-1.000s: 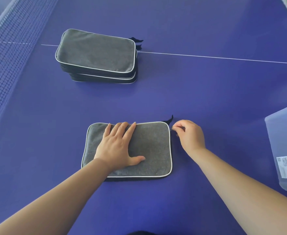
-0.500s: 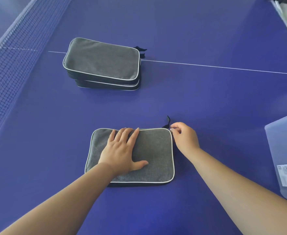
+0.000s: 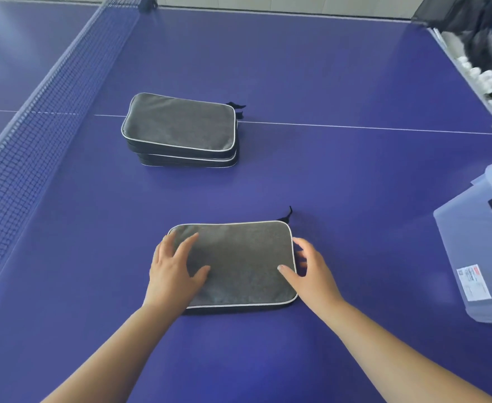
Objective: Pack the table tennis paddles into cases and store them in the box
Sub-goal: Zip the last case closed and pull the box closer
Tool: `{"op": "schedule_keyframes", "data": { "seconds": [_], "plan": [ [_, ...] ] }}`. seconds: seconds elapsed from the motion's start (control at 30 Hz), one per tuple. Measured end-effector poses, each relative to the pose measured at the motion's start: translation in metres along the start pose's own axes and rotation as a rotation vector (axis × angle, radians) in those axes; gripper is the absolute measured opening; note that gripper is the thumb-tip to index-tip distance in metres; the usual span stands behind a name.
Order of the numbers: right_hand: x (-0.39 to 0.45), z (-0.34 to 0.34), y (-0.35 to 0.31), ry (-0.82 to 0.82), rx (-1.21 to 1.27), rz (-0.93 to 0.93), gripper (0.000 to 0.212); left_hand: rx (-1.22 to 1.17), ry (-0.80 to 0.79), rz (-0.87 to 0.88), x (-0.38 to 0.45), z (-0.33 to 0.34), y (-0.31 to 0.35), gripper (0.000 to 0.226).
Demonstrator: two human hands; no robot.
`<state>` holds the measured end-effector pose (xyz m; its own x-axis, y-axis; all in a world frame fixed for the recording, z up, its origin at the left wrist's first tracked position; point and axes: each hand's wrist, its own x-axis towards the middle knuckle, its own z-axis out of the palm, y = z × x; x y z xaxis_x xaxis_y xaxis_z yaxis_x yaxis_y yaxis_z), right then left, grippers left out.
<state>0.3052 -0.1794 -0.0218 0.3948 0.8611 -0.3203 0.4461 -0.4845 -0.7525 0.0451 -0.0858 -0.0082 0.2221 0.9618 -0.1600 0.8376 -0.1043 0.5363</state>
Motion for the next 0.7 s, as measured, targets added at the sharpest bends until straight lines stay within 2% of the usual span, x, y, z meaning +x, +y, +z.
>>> {"op": "schedule_keyframes", "data": {
  "seconds": [0.1, 0.27, 0.7],
  "plan": [
    [-0.008, 0.004, -0.003, -0.038, -0.024, 0.023, 0.072, -0.114, -0.098, -0.098, -0.019, -0.007, -0.02, 0.071],
    [-0.01, 0.01, -0.009, -0.066, -0.039, 0.036, 0.079, -0.272, -0.19, -0.156, -0.027, -0.009, -0.027, 0.077],
    [-0.013, 0.026, -0.009, -0.02, -0.036, 0.047, 0.078, -0.281, -0.23, -0.127, -0.018, -0.019, -0.038, 0.079]
  ]
}}
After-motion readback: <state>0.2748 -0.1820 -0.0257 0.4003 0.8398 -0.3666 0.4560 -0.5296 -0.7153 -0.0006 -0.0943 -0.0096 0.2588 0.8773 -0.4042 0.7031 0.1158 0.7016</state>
